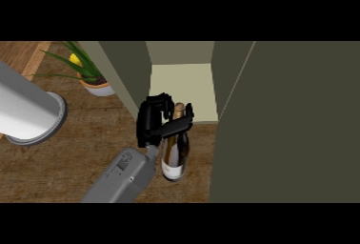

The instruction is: Pick up the wine, place it into the cabinet and close the cabinet

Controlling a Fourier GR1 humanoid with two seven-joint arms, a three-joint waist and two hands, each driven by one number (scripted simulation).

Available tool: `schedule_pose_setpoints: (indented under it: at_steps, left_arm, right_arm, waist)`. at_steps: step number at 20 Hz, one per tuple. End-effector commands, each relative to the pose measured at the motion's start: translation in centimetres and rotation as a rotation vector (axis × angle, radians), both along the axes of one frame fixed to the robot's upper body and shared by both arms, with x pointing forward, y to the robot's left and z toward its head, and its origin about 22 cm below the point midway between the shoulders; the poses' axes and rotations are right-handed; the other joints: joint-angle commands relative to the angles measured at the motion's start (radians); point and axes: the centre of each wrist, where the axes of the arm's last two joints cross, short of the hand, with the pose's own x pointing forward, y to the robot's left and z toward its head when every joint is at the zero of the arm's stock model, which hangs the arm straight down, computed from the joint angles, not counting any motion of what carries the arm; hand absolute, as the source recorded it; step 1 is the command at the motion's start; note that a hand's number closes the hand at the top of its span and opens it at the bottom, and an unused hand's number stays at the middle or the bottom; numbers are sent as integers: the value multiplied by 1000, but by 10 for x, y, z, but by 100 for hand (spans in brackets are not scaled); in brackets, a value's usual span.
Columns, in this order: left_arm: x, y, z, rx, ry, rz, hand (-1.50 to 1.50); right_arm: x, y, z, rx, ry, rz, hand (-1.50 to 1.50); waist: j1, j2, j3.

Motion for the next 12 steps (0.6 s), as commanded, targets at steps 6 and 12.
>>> schedule_pose_setpoints:
  at_steps: [6,12]
  left_arm:
    - [5,0,-29,-45,5,35,150]
    - [24,-3,-21,-74,39,40,150]
  right_arm:
    - [-37,-10,21,92,-38,56,-150]
    - [-45,-13,34,54,-34,70,-150]
  waist:
    - [-9,0,1]
    - [-7,0,0]
